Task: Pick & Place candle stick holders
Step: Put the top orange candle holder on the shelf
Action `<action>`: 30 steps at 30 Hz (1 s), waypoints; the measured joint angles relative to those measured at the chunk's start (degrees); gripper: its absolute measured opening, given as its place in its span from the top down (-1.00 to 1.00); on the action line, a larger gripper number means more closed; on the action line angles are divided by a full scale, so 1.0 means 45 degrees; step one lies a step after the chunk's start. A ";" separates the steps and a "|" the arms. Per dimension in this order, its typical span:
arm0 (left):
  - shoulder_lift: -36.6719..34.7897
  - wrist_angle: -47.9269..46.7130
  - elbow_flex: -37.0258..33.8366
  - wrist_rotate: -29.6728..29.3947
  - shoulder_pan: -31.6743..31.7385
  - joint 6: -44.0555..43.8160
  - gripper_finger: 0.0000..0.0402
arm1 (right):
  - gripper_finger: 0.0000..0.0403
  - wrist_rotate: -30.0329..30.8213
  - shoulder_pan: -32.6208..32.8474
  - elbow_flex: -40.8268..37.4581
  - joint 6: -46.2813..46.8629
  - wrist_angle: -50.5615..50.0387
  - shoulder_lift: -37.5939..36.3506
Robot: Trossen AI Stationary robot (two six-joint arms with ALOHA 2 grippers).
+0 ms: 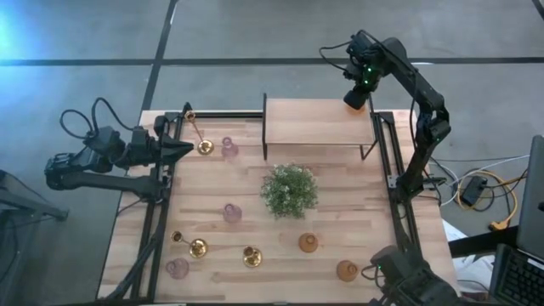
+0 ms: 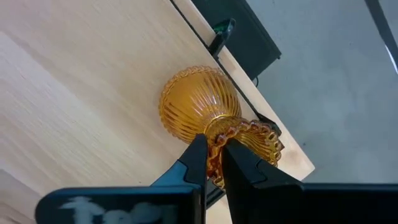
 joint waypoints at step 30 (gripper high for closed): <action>0.0003 0.0002 0.0000 0.0000 0.0000 -0.0003 0.85 | 0.23 0.0113 -0.0005 0.0114 0.0136 -0.0039 0.0082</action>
